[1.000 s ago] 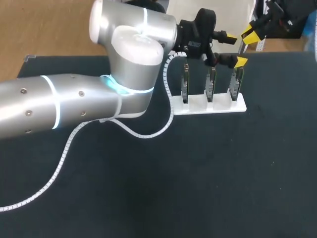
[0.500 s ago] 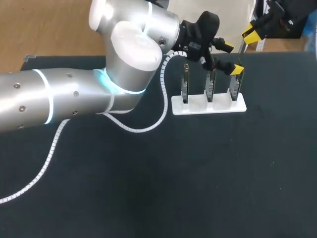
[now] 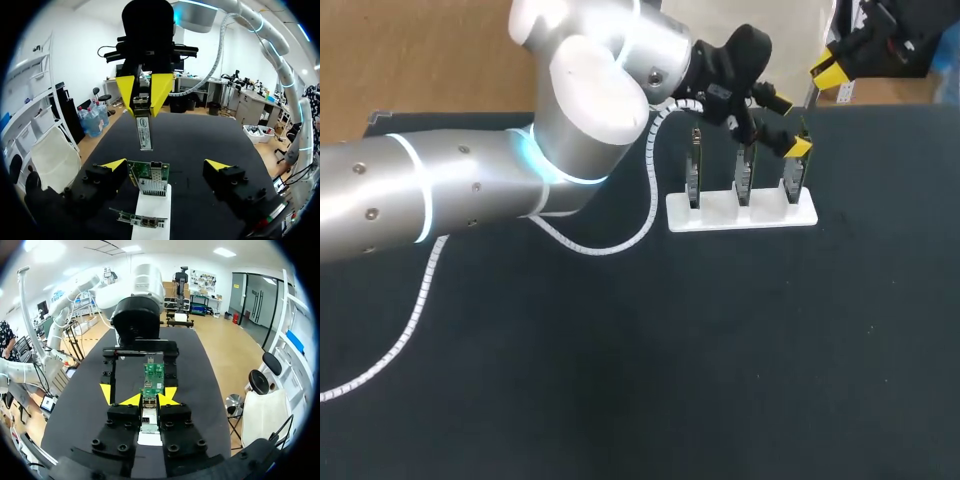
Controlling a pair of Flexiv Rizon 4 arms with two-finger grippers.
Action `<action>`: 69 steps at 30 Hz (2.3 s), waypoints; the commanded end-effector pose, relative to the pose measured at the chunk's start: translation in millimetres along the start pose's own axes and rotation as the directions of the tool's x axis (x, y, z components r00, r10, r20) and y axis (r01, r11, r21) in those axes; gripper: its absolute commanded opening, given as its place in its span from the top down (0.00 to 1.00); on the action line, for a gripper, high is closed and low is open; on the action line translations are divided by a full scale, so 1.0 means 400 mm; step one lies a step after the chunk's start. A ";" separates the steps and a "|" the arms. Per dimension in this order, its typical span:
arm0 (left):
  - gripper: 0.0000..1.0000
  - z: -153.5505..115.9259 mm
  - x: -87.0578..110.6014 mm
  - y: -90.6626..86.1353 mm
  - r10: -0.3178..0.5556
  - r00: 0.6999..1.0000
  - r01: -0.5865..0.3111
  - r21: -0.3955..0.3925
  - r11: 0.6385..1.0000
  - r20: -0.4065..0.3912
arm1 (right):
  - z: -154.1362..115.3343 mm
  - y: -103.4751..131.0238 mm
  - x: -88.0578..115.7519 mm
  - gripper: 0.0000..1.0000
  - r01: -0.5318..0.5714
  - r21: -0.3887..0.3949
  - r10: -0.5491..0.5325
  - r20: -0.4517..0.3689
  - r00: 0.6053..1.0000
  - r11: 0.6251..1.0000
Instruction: Pick up the optical module with the left hand, and insert it into the network port with the right hand.
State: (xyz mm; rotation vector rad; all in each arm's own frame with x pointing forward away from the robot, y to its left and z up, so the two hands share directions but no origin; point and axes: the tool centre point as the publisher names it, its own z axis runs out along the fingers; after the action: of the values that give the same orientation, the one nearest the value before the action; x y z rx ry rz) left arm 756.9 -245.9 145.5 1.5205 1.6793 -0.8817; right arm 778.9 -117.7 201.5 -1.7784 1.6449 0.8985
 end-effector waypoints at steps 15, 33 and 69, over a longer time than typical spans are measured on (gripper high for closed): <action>0.00 0.008 0.015 0.005 -0.025 0.998 0.025 0.000 1.000 -0.059 | 0.001 0.015 -0.001 1.00 0.004 0.009 -0.004 -0.008 1.000 1.000; 0.00 0.010 0.019 0.008 -0.027 0.998 0.028 0.009 1.000 -0.064 | 0.020 0.006 0.012 1.00 -0.012 0.012 0.012 -0.025 1.000 1.000; 0.00 0.010 0.019 0.008 -0.027 0.998 0.028 0.009 1.000 -0.064 | 0.052 0.020 0.053 1.00 -0.050 0.009 0.050 -0.092 0.995 0.999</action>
State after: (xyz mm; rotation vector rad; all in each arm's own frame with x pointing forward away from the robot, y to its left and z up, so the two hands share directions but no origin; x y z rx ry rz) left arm 758.7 -244.0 136.6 1.5471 1.7434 -0.8673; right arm 771.8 -116.0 172.5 -1.8079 1.7545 0.8513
